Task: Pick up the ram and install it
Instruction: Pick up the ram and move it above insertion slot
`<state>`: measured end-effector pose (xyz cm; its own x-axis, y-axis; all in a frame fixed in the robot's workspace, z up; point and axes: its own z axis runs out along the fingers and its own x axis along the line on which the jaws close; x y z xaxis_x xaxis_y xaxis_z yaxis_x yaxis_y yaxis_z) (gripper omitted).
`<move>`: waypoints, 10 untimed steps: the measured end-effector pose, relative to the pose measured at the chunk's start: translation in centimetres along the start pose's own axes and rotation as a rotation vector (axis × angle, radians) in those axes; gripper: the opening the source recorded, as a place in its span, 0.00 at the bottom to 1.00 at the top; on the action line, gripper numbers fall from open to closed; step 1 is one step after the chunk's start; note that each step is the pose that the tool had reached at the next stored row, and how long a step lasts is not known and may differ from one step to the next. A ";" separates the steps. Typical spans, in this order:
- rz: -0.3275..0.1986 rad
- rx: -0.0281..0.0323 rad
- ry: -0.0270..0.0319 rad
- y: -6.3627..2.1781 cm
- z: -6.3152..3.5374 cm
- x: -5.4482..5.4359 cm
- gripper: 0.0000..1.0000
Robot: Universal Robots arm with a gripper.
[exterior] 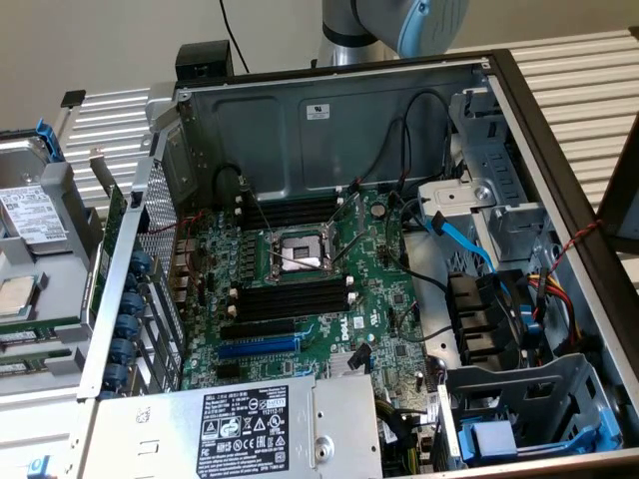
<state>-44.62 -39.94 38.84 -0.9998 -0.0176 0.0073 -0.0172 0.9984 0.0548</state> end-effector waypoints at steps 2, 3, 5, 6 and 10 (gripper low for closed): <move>-0.036 0.0003 0.0020 0.00 0.00 0.0 0.11; -0.055 0.0004 0.0030 0.00 0.00 0.0 0.11; -0.090 0.0007 0.0050 0.00 0.00 0.0 0.11; -0.110 0.0008 0.0060 0.00 0.01 0.0 0.11; -0.179 0.0014 0.0099 0.00 0.01 0.0 0.11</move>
<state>-44.61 -39.94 38.83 -0.9807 -0.1956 0.0074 -0.1949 0.9793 0.0547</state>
